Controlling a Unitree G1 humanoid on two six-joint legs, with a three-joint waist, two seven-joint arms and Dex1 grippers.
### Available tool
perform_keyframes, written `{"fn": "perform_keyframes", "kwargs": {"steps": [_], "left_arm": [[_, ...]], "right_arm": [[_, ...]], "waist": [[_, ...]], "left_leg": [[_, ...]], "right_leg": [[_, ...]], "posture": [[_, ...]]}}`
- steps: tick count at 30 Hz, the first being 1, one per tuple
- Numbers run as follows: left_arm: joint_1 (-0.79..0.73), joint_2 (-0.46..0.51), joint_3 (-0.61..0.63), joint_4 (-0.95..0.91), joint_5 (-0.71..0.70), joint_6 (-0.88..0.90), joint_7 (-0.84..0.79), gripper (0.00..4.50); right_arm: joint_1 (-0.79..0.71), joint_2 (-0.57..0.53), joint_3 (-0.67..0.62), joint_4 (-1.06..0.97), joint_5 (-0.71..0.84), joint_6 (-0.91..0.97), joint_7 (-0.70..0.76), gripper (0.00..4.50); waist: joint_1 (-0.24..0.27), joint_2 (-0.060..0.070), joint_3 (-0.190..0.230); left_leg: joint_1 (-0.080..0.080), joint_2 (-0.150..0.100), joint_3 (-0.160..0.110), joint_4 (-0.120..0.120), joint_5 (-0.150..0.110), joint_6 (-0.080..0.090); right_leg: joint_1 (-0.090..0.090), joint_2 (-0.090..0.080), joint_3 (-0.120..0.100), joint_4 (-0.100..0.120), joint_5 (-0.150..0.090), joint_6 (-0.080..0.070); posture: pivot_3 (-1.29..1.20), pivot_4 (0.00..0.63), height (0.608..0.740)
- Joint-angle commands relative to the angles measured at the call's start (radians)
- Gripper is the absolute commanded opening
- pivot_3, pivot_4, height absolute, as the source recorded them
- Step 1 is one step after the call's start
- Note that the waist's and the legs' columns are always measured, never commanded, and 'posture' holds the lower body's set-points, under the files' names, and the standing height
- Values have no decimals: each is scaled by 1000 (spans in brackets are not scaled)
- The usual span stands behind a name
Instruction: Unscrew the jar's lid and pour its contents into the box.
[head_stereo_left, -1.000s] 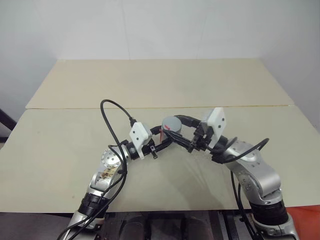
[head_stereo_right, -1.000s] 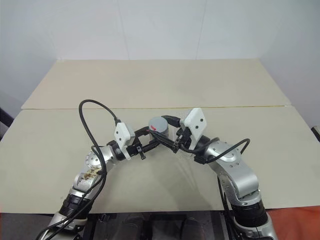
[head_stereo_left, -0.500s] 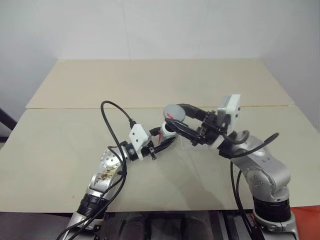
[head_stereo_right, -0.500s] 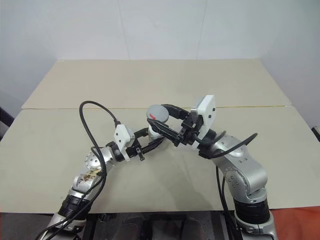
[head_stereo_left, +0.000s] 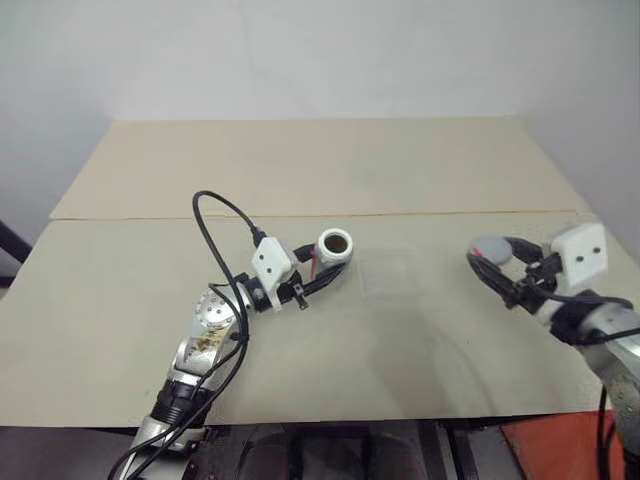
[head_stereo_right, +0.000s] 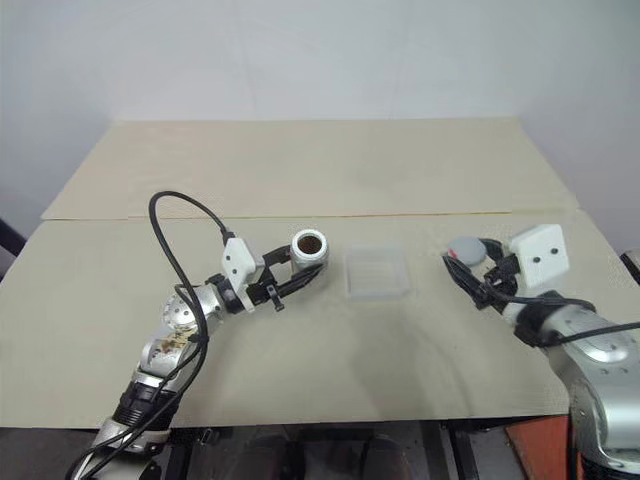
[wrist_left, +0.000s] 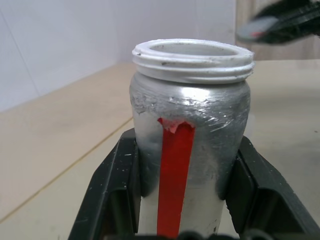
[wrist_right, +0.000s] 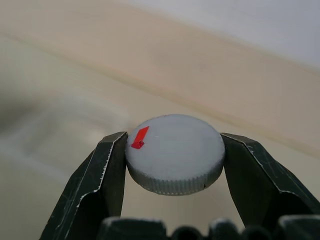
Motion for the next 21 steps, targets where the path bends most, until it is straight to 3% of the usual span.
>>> {"fn": "perform_keyframes", "kwargs": {"steps": [1, 10, 16, 21], "left_arm": [[-27, -9, 13, 0, -10, -21, 0, 1862], [-10, -10, 5, -15, -9, -10, -1, 1862], [-10, -8, 11, -20, -10, -5, 5, 1862], [-25, -11, 6, 5, 11, -17, 18, 1862]], "right_arm": [[40, -47, -14, -46, 26, 146, -8, 2775], [37, -43, 78, 9, 21, 363, -52, 2775], [37, -56, 84, 19, 11, 380, -41, 4483], [-27, -41, 24, -8, 34, 349, -38, 4483]], "waist": [[1, 0, 0], [3, 0, 0], [4, 0, 0], [2, 0, 0]], "left_leg": [[0, 0, 0, 0, -1, 1], [0, 0, 0, 0, -1, 1], [-1, -1, -1, 1, -1, 1], [-1, -1, 0, 1, -1, 1]], "right_leg": [[0, 0, 0, 0, 0, 0], [0, -1, 0, 0, 0, 0], [0, -1, 0, 0, 0, 0], [0, -1, 0, 0, 0, 0]], "posture": [[0, 150, 740], [0, 150, 740], [0, 150, 740], [0, 150, 740]]}}
